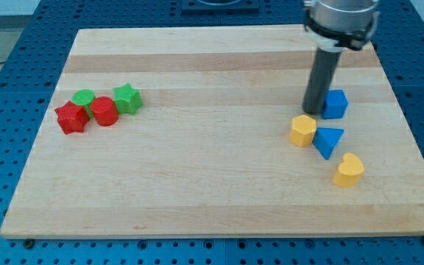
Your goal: Move yellow blocks and blue blocks to make a vertical line
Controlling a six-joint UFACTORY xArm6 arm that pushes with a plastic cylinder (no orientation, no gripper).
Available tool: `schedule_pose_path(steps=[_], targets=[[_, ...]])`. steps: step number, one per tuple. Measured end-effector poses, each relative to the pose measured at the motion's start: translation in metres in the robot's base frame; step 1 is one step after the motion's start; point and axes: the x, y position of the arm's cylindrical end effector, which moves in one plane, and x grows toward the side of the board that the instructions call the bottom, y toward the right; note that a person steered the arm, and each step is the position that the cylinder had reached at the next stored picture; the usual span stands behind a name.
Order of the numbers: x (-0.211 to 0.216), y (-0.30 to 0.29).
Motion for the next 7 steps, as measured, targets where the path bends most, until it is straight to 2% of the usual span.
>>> schedule_pose_path(steps=[3,4,5,6,7], targets=[[-0.059,0.073],[-0.033,0.130],[-0.024,0.124],[-0.037,0.063],[-0.033,0.049]])
